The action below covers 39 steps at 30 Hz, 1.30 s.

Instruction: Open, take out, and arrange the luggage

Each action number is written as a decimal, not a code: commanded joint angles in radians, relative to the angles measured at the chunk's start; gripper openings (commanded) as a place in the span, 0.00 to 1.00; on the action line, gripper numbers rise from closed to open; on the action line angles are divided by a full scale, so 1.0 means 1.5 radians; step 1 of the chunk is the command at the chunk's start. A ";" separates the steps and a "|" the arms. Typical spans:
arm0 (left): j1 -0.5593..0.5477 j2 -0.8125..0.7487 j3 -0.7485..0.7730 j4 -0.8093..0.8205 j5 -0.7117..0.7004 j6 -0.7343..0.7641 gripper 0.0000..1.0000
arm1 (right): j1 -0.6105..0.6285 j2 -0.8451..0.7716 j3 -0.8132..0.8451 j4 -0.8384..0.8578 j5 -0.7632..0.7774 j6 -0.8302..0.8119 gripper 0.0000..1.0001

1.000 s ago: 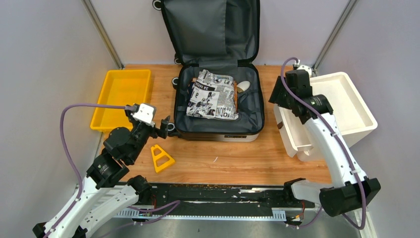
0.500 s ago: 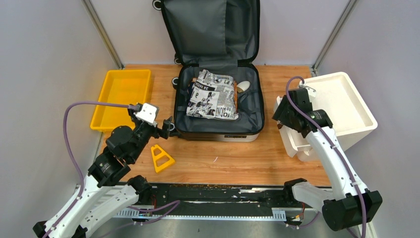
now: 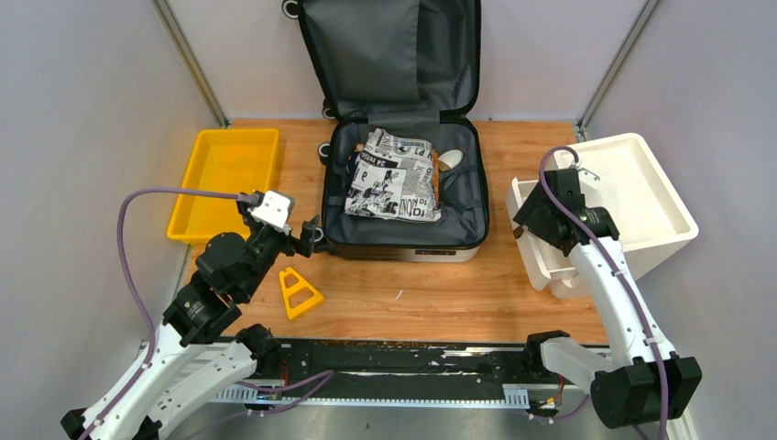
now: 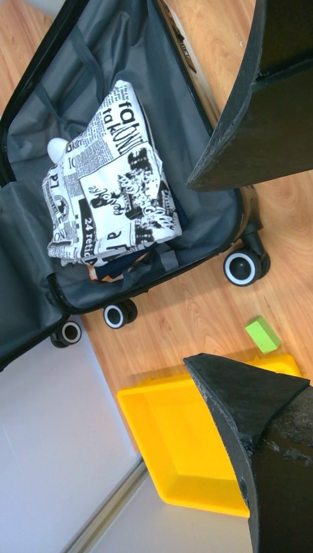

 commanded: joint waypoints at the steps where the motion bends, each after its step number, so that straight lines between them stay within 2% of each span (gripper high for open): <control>1: -0.001 -0.002 0.001 0.021 0.002 -0.001 1.00 | -0.003 0.002 0.005 0.025 0.007 -0.001 0.68; 6: 0.000 -0.003 0.000 0.021 -0.001 -0.001 1.00 | -0.003 0.018 0.032 0.018 -0.012 -0.021 0.72; 8: -0.001 -0.003 0.000 0.021 -0.002 -0.001 1.00 | -0.003 0.022 0.047 0.011 -0.029 -0.034 0.70; 12: -0.001 -0.003 -0.001 0.022 -0.001 -0.001 1.00 | -0.003 0.026 0.071 0.017 -0.082 -0.053 0.60; 17: -0.001 -0.003 0.000 0.022 -0.001 -0.001 1.00 | 0.001 0.048 0.088 0.057 -0.176 -0.143 0.50; 20: -0.001 -0.005 -0.001 0.023 -0.002 0.001 1.00 | 0.005 0.079 0.092 0.066 -0.182 -0.195 0.38; 24: -0.001 -0.006 0.000 0.022 -0.005 0.003 1.00 | 0.008 0.113 0.077 0.082 -0.206 -0.265 0.29; 28: -0.001 -0.007 -0.001 0.021 -0.009 0.004 1.00 | 0.016 0.152 0.074 0.080 -0.157 -0.297 0.22; 33: -0.001 -0.005 -0.001 0.022 -0.010 0.004 1.00 | 0.034 0.178 0.070 0.075 -0.083 -0.309 0.21; 39: -0.001 -0.003 0.000 0.022 -0.010 0.005 1.00 | 0.086 0.201 0.054 0.077 0.065 -0.318 0.19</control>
